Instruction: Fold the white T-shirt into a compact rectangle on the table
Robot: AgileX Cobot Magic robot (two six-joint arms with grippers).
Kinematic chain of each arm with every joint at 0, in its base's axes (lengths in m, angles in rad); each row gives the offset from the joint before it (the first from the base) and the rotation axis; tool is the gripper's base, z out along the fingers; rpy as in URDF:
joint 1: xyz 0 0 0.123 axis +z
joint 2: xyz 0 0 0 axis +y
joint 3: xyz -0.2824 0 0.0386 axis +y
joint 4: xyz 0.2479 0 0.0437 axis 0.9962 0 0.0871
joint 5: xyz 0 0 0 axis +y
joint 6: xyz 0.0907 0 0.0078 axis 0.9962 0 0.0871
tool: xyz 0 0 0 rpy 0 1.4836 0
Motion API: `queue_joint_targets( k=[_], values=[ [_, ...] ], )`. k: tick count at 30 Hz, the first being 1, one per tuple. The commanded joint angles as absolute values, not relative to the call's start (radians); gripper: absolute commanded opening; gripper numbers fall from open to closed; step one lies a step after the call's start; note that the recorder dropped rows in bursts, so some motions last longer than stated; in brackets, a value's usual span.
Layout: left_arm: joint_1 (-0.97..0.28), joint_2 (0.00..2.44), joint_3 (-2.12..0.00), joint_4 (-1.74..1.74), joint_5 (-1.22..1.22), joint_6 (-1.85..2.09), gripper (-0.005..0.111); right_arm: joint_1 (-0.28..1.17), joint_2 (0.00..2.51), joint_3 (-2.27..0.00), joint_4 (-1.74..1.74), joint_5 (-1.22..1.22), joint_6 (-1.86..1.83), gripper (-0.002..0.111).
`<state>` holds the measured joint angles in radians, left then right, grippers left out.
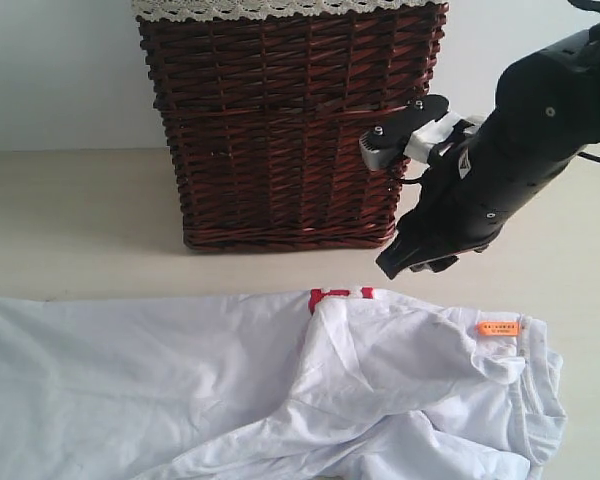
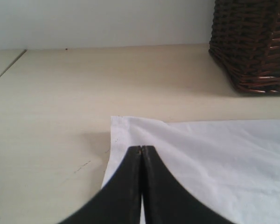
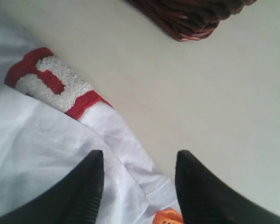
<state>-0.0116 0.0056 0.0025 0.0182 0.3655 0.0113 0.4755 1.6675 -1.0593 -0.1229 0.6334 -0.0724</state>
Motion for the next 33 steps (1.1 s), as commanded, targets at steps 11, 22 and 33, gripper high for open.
queue_joint_targets(
  k=[11,22,33],
  values=[
    [-0.008,0.000,0.000,0.022,0.358,0.013,0.000,0.477,1.586,-1.048,0.226,1.061,-0.536,0.060],
    [-0.008,0.000,0.000,0.022,0.358,0.013,0.000,0.477,1.643,-0.915,0.150,0.974,-0.325,0.061],
    [-0.008,0.000,0.000,0.022,0.358,0.013,0.000,0.477,1.651,-1.025,0.328,1.221,-0.478,0.005]
  ],
)
